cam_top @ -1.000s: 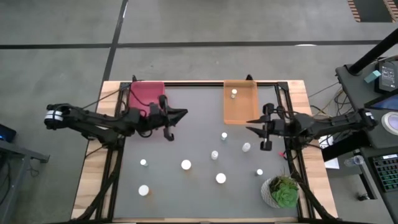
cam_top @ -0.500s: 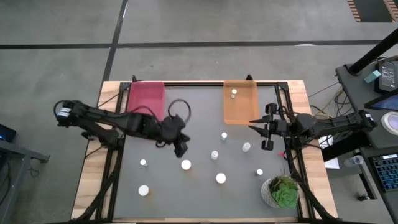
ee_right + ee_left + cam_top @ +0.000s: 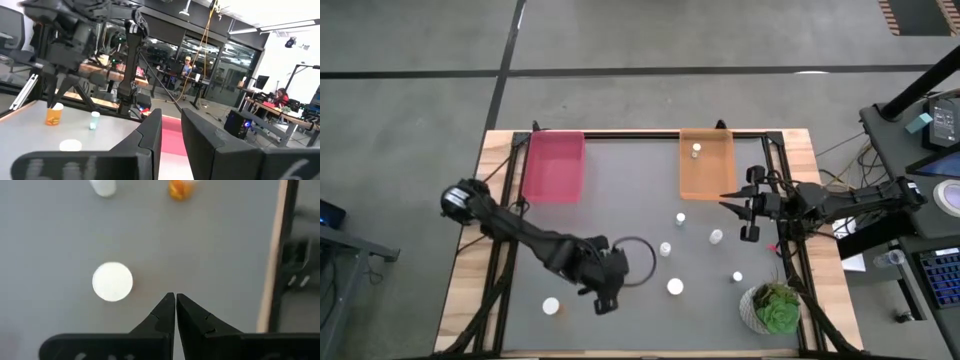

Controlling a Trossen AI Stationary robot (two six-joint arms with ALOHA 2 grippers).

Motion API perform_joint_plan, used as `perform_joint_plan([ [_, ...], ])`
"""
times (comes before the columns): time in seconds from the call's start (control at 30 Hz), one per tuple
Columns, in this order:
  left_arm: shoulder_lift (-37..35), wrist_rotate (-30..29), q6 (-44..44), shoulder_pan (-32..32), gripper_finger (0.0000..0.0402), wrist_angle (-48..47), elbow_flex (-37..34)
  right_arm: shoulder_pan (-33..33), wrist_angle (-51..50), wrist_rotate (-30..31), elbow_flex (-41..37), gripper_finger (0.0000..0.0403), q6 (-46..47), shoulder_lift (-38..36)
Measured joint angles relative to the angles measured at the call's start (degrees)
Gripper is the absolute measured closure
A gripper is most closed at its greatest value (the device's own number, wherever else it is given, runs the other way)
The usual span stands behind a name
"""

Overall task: Pick and place medicine bottles into bin by pill shape (circle, oval)
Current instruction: Put the middle orange capsule bottle into the pink bin

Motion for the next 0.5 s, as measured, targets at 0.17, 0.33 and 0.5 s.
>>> perform_joint_plan([
  [0.17, 1.64, -3.96, 4.92, -0.39, 0.0401, 0.03, -0.17, 0.00, 0.00, 0.00, 0.00, 0.0339, -0.22, 0.01],
  [0.33, 1.67, -4.28, 5.40, 0.44, 0.0396, 0.11, -0.99, 0.00, -0.04, -0.02, 0.00, 0.0339, -0.19, 0.14],
  [0.5, 1.48, -4.49, 5.04, 1.27, 0.0355, 0.58, -2.61, 0.00, -0.53, -0.01, 0.00, 0.0339, 0.17, 0.42],
])
